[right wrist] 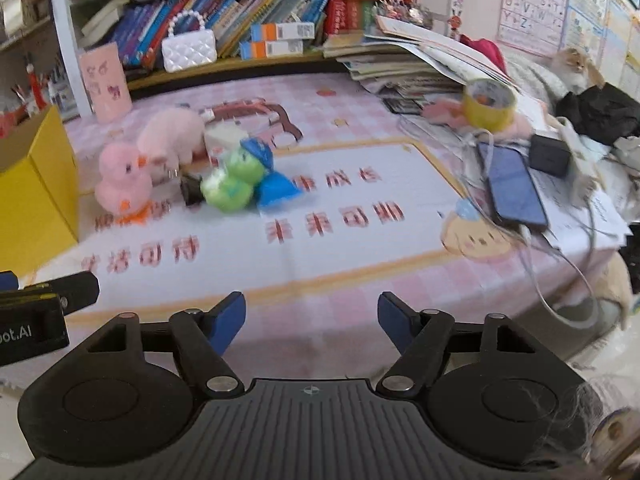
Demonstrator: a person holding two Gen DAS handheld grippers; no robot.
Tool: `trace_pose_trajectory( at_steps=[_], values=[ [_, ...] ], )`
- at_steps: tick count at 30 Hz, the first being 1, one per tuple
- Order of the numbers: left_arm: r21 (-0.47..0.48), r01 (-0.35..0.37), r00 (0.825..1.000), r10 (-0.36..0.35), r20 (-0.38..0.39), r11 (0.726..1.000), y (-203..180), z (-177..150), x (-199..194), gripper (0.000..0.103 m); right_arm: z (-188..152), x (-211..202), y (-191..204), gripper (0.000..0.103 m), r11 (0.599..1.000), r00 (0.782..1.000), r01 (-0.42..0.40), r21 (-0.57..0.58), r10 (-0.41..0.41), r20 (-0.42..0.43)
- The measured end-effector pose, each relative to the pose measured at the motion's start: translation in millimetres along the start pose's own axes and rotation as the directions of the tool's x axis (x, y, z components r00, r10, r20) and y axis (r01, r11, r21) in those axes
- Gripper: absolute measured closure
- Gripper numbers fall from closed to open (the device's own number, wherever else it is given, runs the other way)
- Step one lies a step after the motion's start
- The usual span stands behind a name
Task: Organize objects
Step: 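Grasp the pink plush chick with the left gripper while the right gripper grasps the green frog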
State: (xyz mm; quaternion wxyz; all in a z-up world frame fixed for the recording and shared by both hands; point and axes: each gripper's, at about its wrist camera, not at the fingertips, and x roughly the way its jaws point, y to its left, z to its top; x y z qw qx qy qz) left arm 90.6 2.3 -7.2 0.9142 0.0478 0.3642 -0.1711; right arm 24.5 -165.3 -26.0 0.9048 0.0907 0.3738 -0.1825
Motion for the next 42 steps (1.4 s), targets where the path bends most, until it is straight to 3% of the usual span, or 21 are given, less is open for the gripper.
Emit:
trace_pose_trajectory(
  at_steps=[2,9,12,20,25,27,29,31,36,42],
  values=[
    [-0.012,-0.022,1.0,0.022,0.018,1.0,-2,11,8,0.012,14,9,-2,0.041,1.0,1.0,-0.029,0.011,0.029,0.011],
    [-0.025,-0.102,0.994,0.103,0.044,0.994,-12,47,42,0.012,62,44,-11,0.042,0.99,0.988,-0.14,0.006,0.139,0.068],
    [-0.026,-0.138,0.989,0.139,0.042,0.99,-16,58,59,0.013,78,62,-15,0.052,0.984,0.982,-0.179,0.008,0.179,0.052],
    [0.007,-0.206,0.978,0.206,0.019,0.979,-28,68,97,0.016,106,96,-16,0.052,0.957,0.957,-0.289,0.016,0.289,0.005],
    [0.01,-0.228,0.973,0.228,-0.017,0.974,-26,66,113,0.023,113,117,-9,0.052,0.94,0.938,-0.339,0.036,0.341,-0.056],
    [0.024,-0.229,0.973,0.23,-0.027,0.973,-27,65,118,0.036,114,124,-5,0.052,0.937,0.934,-0.35,0.018,0.35,-0.067],
    [0.036,-0.241,0.97,0.242,-0.029,0.97,-27,63,122,0.041,113,130,-1,0.053,0.935,0.932,-0.355,0.0,0.354,-0.082],
    [0.033,-0.229,0.973,0.23,-0.023,0.973,-25,63,118,0.041,113,134,0,0.06,0.929,0.926,-0.37,-0.007,0.368,-0.086],
    [-0.009,-0.185,0.982,0.185,0.026,0.983,-25,62,92,0.041,116,121,-7,0.062,0.927,0.926,-0.374,-0.002,0.374,-0.045],
    [-0.006,-0.117,0.993,0.117,0.016,0.993,-30,38,64,0.041,106,90,-3,0.062,0.941,0.946,-0.322,-0.106,0.324,0.001]
  ],
)
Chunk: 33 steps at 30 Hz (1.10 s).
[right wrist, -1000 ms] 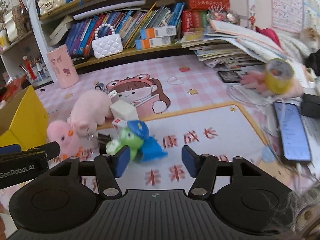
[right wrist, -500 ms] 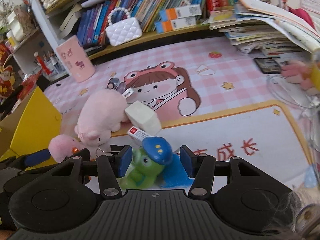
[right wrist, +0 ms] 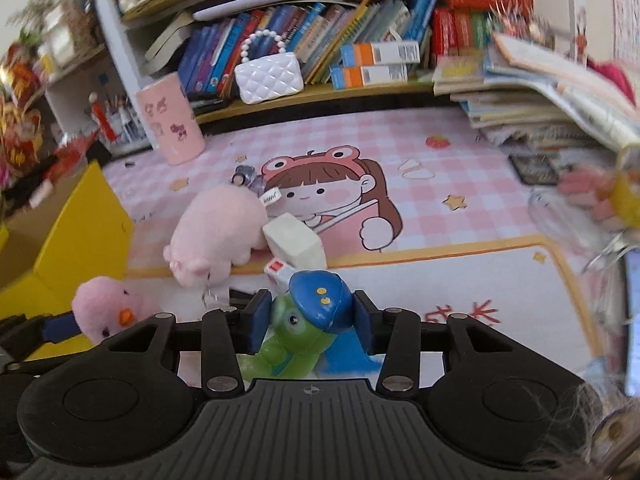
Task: Organize objects
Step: 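Grasp the pink plush chick with the left gripper while the right gripper grasps the green frog, then lift and carry the pink chick and green frog toward the yellow box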
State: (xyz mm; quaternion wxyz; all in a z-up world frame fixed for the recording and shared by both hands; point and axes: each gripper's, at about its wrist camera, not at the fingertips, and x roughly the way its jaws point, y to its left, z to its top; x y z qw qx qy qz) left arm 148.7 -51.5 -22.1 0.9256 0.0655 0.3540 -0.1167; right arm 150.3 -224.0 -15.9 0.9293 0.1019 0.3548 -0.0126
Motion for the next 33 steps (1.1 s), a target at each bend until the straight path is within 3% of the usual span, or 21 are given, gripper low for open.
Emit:
trace_pose_trajectory(
  at_steps=[7,19,33],
  values=[
    [-0.035,0.012,0.999,-0.014,-0.053,0.999,22,-30,-24,0.041,-31,-19,30,0.062,0.996,0.998,0.055,-0.064,-0.057,-0.033],
    [-0.159,-0.039,0.999,0.033,-0.04,0.987,89,-67,-79,0.041,-78,-55,110,0.062,0.972,0.997,-0.035,-0.234,0.017,-0.079],
    [-0.185,-0.076,0.997,0.073,-0.021,0.98,143,-106,-132,0.041,-116,-83,184,0.062,0.954,0.991,-0.117,-0.275,0.096,-0.089]
  ],
)
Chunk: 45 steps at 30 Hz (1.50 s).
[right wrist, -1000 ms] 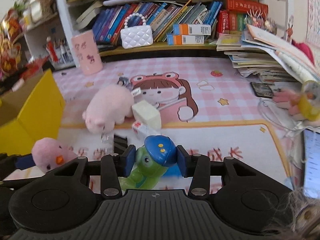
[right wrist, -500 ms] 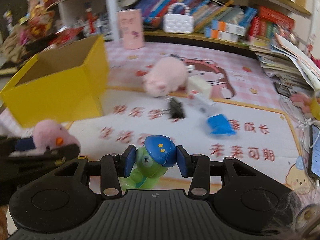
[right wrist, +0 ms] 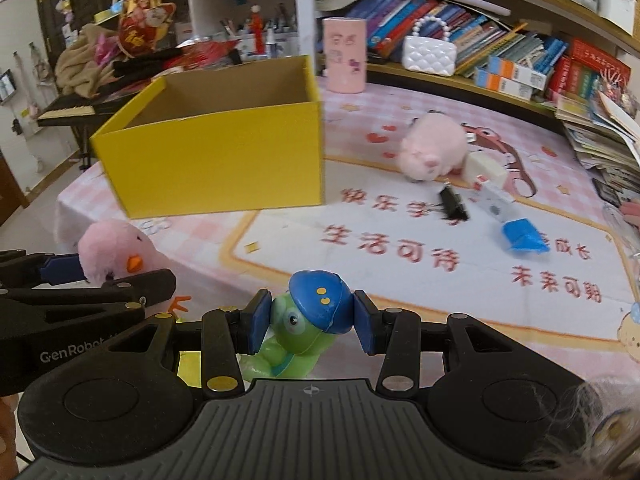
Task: Organize objects
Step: 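Lift and carry the pink chick and green frog toward the yellow box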
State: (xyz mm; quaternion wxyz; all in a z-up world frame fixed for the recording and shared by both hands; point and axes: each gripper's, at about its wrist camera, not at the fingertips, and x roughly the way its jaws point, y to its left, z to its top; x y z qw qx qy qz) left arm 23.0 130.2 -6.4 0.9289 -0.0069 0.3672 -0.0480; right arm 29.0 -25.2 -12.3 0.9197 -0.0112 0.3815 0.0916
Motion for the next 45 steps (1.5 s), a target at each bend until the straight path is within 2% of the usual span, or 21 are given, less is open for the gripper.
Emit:
trace_pose_trajectory(
  at_steps=[9,23,34,45],
  values=[
    [-0.003,0.014,1.0,-0.014,0.024,1.0,24,-10,-17,0.041,-10,-10,32,0.062,1.0,1.0,0.004,-0.004,-0.004,0.012],
    [-0.006,0.019,0.998,-0.018,0.068,1.0,49,-13,-30,0.041,-9,-13,55,0.062,1.0,0.999,0.01,0.016,-0.011,0.037],
    [0.012,0.007,0.992,-0.009,0.128,1.0,63,-1,-38,0.041,3,-3,68,0.062,1.0,0.999,0.002,0.02,-0.003,0.036],
    [-0.042,0.011,0.98,-0.002,0.197,0.999,70,32,-36,0.041,33,6,67,0.062,1.0,0.999,-0.006,0.023,0.005,0.054]
  ],
)
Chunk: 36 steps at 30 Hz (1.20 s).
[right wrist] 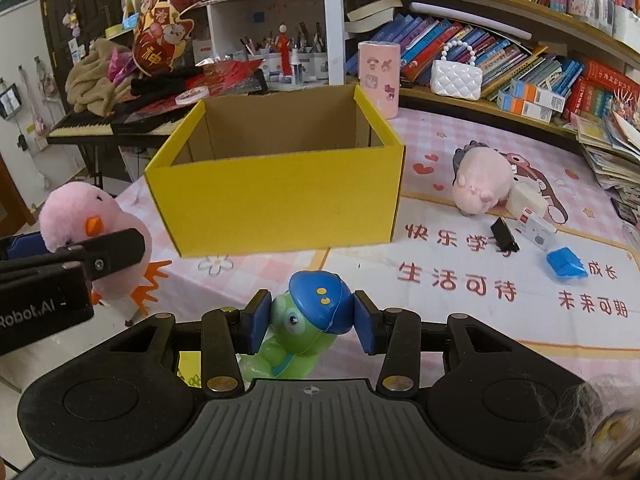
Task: Organize objects
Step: 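Lift and carry the pink chick and green frog toward the yellow box, then release the pink chick with the left gripper while the right gripper drops the frog into the box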
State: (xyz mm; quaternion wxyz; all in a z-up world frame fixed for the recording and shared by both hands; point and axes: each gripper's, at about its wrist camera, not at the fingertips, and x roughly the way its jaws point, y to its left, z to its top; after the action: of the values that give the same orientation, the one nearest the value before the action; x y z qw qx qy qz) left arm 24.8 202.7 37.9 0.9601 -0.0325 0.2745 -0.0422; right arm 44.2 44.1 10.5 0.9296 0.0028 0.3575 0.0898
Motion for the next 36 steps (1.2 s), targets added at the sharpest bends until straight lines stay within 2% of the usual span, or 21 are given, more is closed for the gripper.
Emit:
trace_pose_trajectory(
  at_steps=[9,17,23,28,31,36],
  values=[
    [-0.034,-0.028,0.998,0.03,0.048,0.999,1,37,26,0.041,54,15,-15,0.062,0.999,0.997,-0.035,0.008,0.034,0.076],
    [-0.053,-0.063,0.995,0.067,0.081,0.997,-5,72,71,0.041,117,41,-31,0.062,0.998,0.984,-0.055,-0.033,0.06,0.165],
    [-0.073,-0.078,0.997,0.078,-0.006,0.994,-8,77,120,0.041,149,85,-46,0.062,0.997,0.988,-0.065,-0.051,0.071,0.139],
    [-0.044,-0.113,0.99,0.109,-0.092,0.993,-14,71,154,0.041,163,128,-38,0.062,0.984,0.99,-0.111,-0.138,0.122,0.074],
    [-0.02,-0.123,0.983,0.12,-0.14,0.992,-16,68,170,0.041,167,148,-31,0.062,0.979,0.991,-0.112,-0.173,0.123,0.056],
    [0.015,-0.154,0.976,0.154,-0.154,0.988,-21,66,180,0.043,174,175,-25,0.062,0.971,0.991,-0.126,-0.202,0.13,0.008]
  ],
)
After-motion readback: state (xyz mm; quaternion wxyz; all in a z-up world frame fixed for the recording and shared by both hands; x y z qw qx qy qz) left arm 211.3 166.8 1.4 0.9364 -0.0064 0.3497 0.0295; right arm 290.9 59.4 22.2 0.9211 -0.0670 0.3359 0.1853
